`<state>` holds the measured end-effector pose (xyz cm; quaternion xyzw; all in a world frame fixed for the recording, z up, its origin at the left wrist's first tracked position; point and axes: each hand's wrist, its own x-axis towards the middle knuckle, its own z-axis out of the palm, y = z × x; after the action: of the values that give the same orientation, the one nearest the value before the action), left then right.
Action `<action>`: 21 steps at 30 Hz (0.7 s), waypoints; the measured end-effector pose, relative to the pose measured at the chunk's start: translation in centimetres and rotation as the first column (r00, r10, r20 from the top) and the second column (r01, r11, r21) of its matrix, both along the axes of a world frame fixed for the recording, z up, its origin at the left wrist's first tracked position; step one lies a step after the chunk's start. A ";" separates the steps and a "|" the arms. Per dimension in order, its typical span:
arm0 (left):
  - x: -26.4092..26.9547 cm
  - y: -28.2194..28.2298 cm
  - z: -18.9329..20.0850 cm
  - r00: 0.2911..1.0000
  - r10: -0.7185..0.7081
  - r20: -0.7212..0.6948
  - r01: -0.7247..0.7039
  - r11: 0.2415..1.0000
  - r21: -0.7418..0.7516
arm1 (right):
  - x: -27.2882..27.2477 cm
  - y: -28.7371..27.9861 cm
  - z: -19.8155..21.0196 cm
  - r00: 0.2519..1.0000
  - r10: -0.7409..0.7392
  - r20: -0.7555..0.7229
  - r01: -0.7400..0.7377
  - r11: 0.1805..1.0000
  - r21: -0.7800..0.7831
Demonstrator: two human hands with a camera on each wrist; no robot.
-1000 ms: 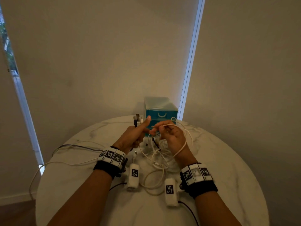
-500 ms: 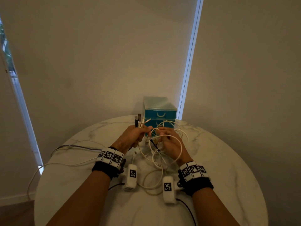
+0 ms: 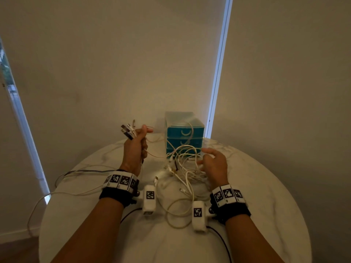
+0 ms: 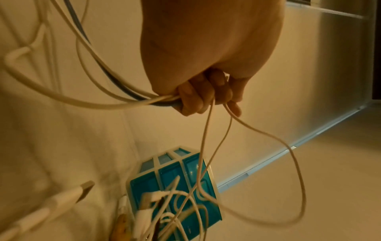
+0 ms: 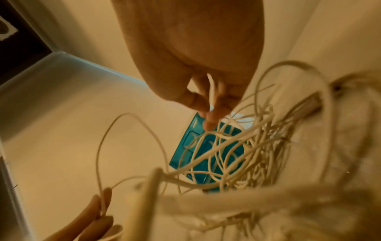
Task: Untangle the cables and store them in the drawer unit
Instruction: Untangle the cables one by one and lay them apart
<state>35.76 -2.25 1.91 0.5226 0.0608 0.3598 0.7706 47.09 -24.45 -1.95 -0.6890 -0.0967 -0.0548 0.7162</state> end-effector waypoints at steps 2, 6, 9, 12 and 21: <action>0.0 -0.6 0.2 0.997 -0.071 -0.008 0.071 0.995 0.072 | -0.8 0.3 0.9 0.976 -0.142 0.163 0.140 0.990 0.024; -0.3 -1.7 0.7 0.973 -0.217 -0.080 0.230 0.942 0.243 | -2.5 1.4 2.0 0.954 0.193 0.232 -0.186 0.981 -0.052; -0.8 -2.1 0.9 0.933 -0.330 -0.141 0.359 0.873 0.329 | -2.9 2.2 1.4 0.920 0.366 0.139 -0.356 0.930 -0.093; -1.2 -2.1 0.8 0.862 -0.454 -0.224 0.506 0.762 0.404 | -2.6 2.3 0.8 0.920 0.375 0.113 -0.366 0.926 -0.093; -0.4 -3.6 0.5 0.759 -0.327 -0.563 0.547 0.789 0.280 | -2.1 1.6 1.4 0.948 0.107 0.301 -0.103 0.994 -0.031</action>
<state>35.36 -5.83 2.42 0.7503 0.0448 0.0258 0.6591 44.95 -22.86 -0.59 -0.6717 -0.2420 -0.1205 0.6897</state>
